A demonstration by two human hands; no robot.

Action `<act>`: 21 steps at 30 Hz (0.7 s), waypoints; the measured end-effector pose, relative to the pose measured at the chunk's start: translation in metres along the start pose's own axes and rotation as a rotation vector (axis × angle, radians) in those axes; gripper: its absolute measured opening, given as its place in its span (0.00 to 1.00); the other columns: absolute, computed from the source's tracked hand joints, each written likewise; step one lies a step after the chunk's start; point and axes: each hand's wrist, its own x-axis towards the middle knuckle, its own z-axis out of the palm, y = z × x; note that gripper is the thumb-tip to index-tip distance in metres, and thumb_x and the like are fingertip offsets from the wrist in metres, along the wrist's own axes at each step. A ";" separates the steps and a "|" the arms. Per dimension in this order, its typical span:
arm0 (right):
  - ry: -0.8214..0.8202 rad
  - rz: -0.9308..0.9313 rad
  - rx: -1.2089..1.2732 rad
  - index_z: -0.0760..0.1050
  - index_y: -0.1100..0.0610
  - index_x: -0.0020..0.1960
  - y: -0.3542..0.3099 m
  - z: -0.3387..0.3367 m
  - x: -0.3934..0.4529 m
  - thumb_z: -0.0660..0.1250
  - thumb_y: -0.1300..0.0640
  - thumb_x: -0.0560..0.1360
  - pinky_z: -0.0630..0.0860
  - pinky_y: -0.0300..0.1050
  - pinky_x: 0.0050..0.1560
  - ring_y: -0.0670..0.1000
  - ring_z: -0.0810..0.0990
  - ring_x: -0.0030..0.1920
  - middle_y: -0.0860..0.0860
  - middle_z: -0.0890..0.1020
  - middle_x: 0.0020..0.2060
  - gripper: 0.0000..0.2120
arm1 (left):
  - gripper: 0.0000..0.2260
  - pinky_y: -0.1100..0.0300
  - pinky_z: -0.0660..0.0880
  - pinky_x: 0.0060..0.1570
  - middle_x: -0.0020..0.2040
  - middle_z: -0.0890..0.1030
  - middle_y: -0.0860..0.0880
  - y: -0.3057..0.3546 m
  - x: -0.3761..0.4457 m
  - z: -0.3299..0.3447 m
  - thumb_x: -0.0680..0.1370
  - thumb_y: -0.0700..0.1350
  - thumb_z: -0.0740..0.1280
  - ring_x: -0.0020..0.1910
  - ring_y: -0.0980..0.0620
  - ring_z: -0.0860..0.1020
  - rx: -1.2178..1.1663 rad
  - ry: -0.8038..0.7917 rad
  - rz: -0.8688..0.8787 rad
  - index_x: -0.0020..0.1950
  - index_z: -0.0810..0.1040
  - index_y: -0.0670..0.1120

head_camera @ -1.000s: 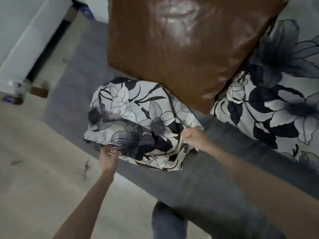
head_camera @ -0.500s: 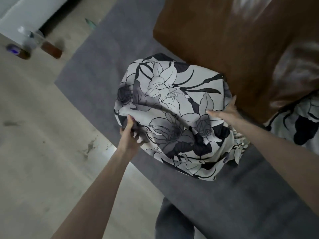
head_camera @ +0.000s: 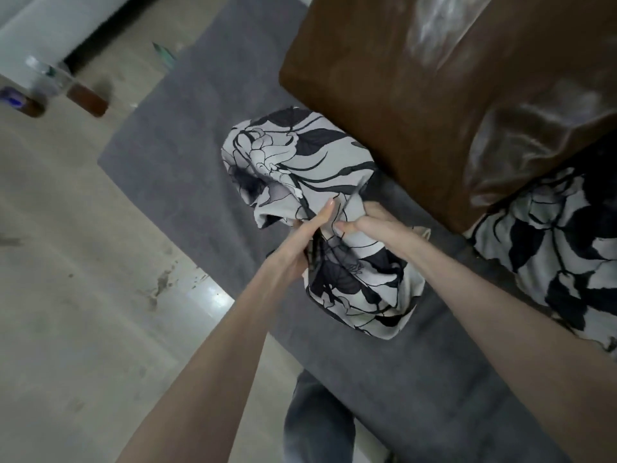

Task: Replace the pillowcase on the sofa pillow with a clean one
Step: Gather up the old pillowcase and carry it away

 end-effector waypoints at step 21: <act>0.044 -0.570 -0.261 0.72 0.53 0.62 -0.110 -0.115 -0.420 0.69 0.54 0.73 0.70 0.32 0.50 0.46 0.76 0.52 0.45 0.78 0.51 0.18 | 0.12 0.61 0.81 0.45 0.48 0.85 0.55 0.038 -0.332 0.272 0.71 0.38 0.69 0.46 0.57 0.83 -0.060 0.482 0.665 0.52 0.84 0.48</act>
